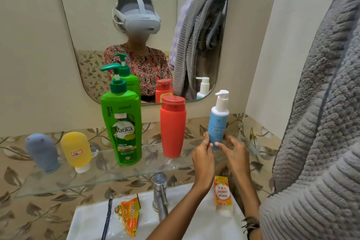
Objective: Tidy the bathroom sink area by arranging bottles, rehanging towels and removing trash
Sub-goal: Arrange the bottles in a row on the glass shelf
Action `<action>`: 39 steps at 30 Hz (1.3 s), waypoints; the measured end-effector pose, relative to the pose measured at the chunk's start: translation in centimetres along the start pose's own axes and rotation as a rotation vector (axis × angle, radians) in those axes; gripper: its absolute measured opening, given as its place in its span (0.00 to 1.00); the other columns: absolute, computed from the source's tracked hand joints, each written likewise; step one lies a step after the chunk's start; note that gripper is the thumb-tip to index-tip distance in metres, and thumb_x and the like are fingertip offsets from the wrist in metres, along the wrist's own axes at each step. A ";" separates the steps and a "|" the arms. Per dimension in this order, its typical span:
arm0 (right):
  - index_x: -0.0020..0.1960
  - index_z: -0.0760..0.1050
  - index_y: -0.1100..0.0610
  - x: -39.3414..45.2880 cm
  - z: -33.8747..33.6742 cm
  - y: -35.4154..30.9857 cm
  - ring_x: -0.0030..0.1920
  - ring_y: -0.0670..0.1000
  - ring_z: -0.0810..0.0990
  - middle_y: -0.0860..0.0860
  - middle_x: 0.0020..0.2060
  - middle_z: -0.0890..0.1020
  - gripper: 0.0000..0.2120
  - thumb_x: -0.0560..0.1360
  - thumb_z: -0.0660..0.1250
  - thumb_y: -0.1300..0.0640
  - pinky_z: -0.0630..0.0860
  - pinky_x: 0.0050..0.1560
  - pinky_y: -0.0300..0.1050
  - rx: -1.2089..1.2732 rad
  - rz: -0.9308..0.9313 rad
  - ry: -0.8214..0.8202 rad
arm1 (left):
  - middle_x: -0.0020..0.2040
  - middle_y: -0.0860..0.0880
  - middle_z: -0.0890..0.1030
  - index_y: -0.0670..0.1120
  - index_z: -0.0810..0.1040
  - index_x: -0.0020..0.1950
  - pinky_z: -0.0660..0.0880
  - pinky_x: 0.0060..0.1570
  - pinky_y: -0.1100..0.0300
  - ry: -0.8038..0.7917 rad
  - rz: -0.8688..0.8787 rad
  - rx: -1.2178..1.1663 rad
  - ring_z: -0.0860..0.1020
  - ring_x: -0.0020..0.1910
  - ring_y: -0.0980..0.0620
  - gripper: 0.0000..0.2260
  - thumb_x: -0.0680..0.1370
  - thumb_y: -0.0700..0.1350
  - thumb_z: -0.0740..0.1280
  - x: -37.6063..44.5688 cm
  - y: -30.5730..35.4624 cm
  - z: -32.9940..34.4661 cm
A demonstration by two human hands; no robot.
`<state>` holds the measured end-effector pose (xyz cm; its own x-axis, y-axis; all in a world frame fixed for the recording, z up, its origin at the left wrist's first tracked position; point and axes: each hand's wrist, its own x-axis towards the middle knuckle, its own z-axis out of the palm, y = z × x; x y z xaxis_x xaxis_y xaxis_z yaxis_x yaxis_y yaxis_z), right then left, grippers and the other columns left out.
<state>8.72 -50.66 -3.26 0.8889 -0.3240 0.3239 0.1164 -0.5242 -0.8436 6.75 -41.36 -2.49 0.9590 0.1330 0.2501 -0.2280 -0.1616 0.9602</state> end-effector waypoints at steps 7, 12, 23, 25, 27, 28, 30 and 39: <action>0.67 0.70 0.56 -0.2 0.0 0.1 0.60 0.55 0.74 0.54 0.62 0.77 0.26 0.71 0.71 0.56 0.73 0.59 0.52 0.009 0.008 0.056 | 0.67 0.48 0.75 0.45 0.63 0.73 0.69 0.61 0.65 -0.050 -0.005 -0.034 0.72 0.61 0.59 0.20 0.80 0.40 0.58 -0.6 0.2 0.0; 0.67 0.68 0.55 -4.4 1.5 -1.6 0.52 0.49 0.74 0.52 0.60 0.77 0.29 0.68 0.73 0.61 0.71 0.51 0.41 0.199 -0.036 0.319 | 0.66 0.66 0.67 0.61 0.65 0.67 0.63 0.65 0.73 0.056 0.150 -0.040 0.65 0.64 0.72 0.19 0.80 0.44 0.60 -3.5 0.1 -3.2; 0.61 0.75 0.52 -6.4 7.5 -5.5 0.47 0.47 0.78 0.48 0.51 0.81 0.19 0.71 0.71 0.56 0.72 0.46 0.37 0.188 -0.076 -0.048 | 0.73 0.50 0.65 0.49 0.56 0.76 0.63 0.70 0.56 0.105 -0.027 0.129 0.65 0.71 0.53 0.27 0.79 0.43 0.62 -2.0 -1.4 -10.4; 0.59 0.76 0.53 -6.1 7.4 -5.4 0.46 0.47 0.79 0.49 0.50 0.83 0.16 0.71 0.71 0.55 0.72 0.45 0.37 0.141 -0.091 -0.052 | 0.69 0.48 0.73 0.47 0.62 0.74 0.70 0.65 0.59 0.081 -0.027 0.111 0.73 0.64 0.55 0.24 0.78 0.40 0.63 -1.1 -1.4 -10.7; 0.58 0.77 0.53 -5.7 7.0 -5.3 0.43 0.45 0.79 0.48 0.48 0.83 0.15 0.71 0.71 0.56 0.72 0.41 0.34 0.133 -0.094 -0.048 | 0.62 0.47 0.79 0.45 0.69 0.68 0.72 0.53 0.74 0.125 -0.011 0.139 0.76 0.55 0.58 0.21 0.76 0.37 0.65 -0.2 -1.4 -10.7; 0.58 0.77 0.53 -5.5 6.7 -5.2 0.41 0.43 0.78 0.47 0.46 0.82 0.15 0.71 0.70 0.56 0.70 0.39 0.31 0.126 -0.085 -0.043 | 0.59 0.47 0.81 0.45 0.72 0.65 0.71 0.47 0.79 0.147 0.001 0.165 0.76 0.51 0.59 0.19 0.75 0.37 0.67 0.1 -1.4 -10.6; 0.58 0.78 0.53 -5.1 6.1 -4.8 0.39 0.38 0.76 0.45 0.42 0.81 0.15 0.72 0.70 0.56 0.67 0.36 0.25 0.117 -0.052 -0.019 | 0.54 0.48 0.83 0.45 0.75 0.61 0.69 0.40 0.83 0.146 0.027 0.188 0.77 0.47 0.60 0.17 0.72 0.38 0.70 0.6 -1.5 -10.0; 0.57 0.80 0.56 -3.5 4.3 -3.7 0.45 0.46 0.79 0.52 0.49 0.85 0.14 0.71 0.70 0.58 0.72 0.47 0.37 0.134 0.031 0.044 | 0.51 0.49 0.84 0.45 0.76 0.58 0.68 0.40 0.79 0.103 0.089 0.265 0.77 0.45 0.60 0.15 0.72 0.40 0.71 1.3 -1.6 -7.1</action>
<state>7.11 -44.15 -3.12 0.8732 -0.3738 0.3126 0.1499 -0.4043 -0.9023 7.15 -34.01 -2.80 0.9122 0.2030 0.3560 -0.2456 -0.4246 0.8715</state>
